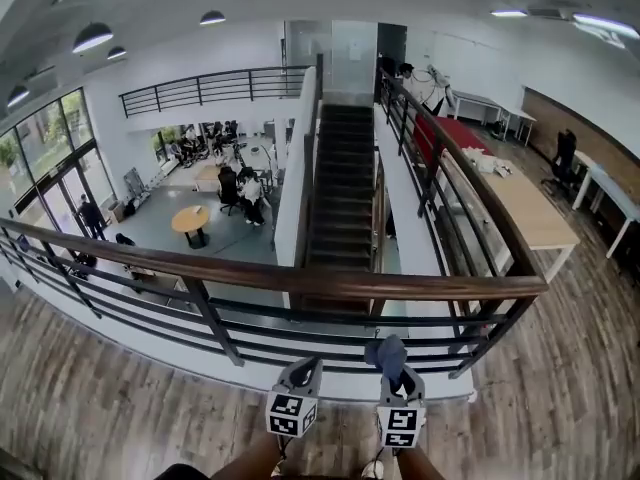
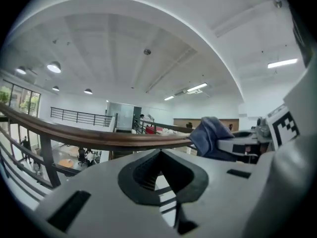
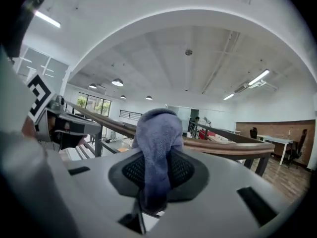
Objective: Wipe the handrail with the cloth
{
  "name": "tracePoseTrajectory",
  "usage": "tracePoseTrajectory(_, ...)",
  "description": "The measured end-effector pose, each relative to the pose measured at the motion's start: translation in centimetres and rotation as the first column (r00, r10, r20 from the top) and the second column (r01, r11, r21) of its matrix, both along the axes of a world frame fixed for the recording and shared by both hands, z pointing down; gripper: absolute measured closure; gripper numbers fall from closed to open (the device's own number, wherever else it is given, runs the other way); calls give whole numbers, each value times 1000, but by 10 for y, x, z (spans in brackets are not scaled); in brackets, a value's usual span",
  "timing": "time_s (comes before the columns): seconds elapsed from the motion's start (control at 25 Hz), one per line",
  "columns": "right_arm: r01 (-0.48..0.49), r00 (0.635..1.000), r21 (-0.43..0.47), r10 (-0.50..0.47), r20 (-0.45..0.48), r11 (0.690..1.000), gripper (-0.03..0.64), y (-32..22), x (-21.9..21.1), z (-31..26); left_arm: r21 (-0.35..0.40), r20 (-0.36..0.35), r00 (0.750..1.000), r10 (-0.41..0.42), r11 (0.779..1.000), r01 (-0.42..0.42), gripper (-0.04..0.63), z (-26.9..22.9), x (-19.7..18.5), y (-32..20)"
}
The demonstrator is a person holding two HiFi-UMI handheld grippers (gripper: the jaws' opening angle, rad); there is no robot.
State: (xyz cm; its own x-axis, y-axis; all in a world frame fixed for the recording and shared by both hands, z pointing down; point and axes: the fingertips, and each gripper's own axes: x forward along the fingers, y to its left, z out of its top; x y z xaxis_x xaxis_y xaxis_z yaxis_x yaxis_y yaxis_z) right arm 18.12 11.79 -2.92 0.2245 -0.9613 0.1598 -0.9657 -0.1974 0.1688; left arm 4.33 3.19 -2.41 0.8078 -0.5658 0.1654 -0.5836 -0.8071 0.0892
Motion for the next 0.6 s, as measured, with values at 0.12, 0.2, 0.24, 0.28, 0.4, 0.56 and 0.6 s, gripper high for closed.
tracePoseTrajectory(0.12, 5, 1000, 24, -4, -18, 1000, 537, -2, -4, -12, 29, -32, 999, -37, 999, 38, 592, -21, -7, -5)
tracePoseTrajectory(0.2, 10, 1000, 29, -10, -24, 1000, 537, -3, -8, -13, 52, -42, 998, -55, 997, 57, 592, -31, -10, -8)
tracePoseTrajectory(0.24, 10, 1000, 24, -10, -25, 1000, 537, -4, -10, -12, 56, -49, 997, -62, 996, 64, 592, -35, -11, -10)
tracePoseTrajectory(0.28, 8, 1000, 18, -8, -24, 1000, 537, -4, -12, -9, 51, -58, 996, -68, 996, 71, 592, -38, -14, -13)
tracePoseTrajectory(0.4, 12, 1000, 19, -12, -12, 1000, 537, -6, -21, -8, 8, -97, 991, -95, 995, 96, 592, -45, -26, -21)
tracePoseTrajectory(0.56, 19, 1000, 29, -19, 1, 999, 537, -6, -26, -5, 4, -91, 989, -113, 993, 114, 592, -40, -31, -22)
tracePoseTrajectory(0.6, 19, 1000, 33, -19, 1, 999, 537, -7, -26, -6, 5, -87, 990, -115, 993, 116, 592, -38, -31, -21)
